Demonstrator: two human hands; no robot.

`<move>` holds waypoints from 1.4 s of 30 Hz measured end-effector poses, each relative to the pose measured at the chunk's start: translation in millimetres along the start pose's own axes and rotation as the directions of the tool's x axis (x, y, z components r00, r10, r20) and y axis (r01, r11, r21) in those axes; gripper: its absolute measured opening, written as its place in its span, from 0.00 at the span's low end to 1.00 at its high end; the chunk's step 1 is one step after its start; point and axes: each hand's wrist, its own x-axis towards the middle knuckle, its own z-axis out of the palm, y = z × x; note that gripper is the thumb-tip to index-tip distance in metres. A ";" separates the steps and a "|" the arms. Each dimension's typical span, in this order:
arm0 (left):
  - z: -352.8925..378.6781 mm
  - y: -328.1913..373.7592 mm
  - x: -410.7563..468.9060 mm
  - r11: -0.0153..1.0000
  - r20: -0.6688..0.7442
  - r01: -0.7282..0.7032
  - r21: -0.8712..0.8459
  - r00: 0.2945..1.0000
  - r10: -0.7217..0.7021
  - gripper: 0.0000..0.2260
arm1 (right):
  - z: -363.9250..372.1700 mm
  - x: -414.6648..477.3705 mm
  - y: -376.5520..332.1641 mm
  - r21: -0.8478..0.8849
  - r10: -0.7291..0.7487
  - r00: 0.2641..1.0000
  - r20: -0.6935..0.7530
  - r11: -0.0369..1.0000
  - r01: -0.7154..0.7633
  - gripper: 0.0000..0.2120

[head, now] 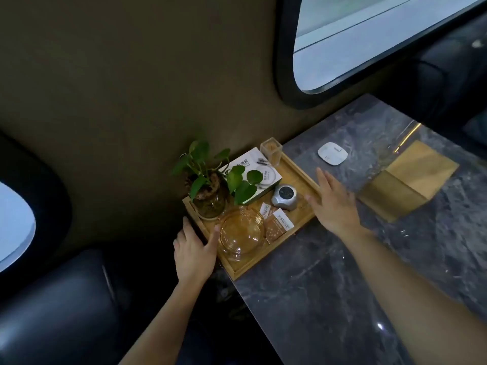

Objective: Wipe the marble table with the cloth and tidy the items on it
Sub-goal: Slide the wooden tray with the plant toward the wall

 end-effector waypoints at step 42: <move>14.3 65.1 35.8 0.995 0.036 -0.094 -0.021 0.995 0.095 0.12 | -13.8 98.1 39.2 -0.278 -0.206 0.978 -0.042 0.942 0.187 0.14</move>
